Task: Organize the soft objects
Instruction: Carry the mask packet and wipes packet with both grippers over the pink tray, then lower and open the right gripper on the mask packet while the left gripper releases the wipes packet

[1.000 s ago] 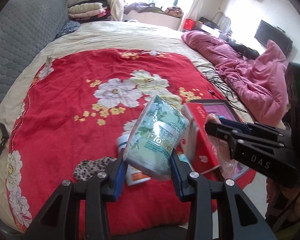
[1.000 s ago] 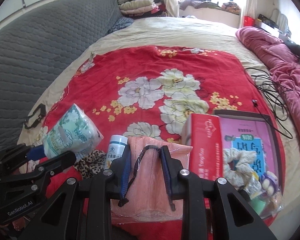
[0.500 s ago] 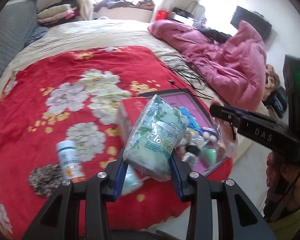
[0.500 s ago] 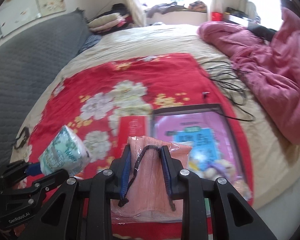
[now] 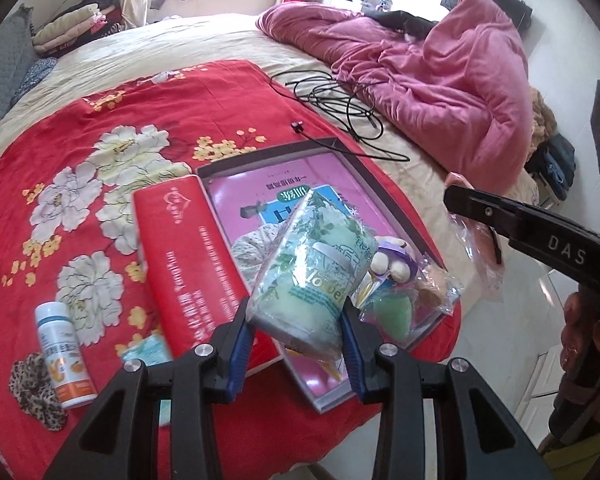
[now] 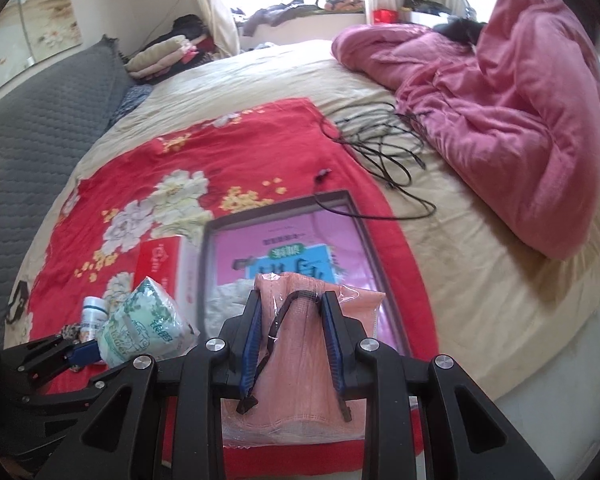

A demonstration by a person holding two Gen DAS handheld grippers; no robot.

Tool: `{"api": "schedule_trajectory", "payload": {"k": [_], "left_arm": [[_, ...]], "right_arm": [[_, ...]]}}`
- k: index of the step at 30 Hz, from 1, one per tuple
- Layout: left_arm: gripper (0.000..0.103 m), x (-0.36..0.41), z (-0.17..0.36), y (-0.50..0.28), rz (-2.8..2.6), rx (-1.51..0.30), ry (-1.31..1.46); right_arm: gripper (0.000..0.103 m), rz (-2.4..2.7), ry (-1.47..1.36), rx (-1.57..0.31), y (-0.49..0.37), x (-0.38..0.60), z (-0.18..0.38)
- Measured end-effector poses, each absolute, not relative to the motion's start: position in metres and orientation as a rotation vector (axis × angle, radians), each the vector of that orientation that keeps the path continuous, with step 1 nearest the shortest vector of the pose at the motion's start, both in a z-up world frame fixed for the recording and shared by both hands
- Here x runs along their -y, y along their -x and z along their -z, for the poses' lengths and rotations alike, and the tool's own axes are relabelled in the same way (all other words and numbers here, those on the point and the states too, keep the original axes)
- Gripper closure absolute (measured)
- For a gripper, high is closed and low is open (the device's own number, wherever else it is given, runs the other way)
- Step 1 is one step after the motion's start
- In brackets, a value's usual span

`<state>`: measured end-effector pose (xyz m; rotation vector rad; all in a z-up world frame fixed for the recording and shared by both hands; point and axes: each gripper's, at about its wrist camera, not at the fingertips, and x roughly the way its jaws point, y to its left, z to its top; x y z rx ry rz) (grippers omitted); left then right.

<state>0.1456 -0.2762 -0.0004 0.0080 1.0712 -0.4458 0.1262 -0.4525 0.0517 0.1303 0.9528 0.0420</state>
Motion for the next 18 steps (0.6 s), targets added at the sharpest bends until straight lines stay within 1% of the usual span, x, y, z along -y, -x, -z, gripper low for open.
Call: {"api": "schedule_trajectory", "payload": {"k": [12,18], "left_arm": [[0.063,0.306,0.041,-0.166,0.440,-1.136,-0.044],[0.063,0.312,0.052,-0.174,0.447,-1.143,-0.046]], "right_arm": [[0.073,-0.014,-0.175,-1.011,-0.135,0.478,-0.006],[0.073,-0.007,-0.184,-1.028,-0.145,0.481,0.014]]}}
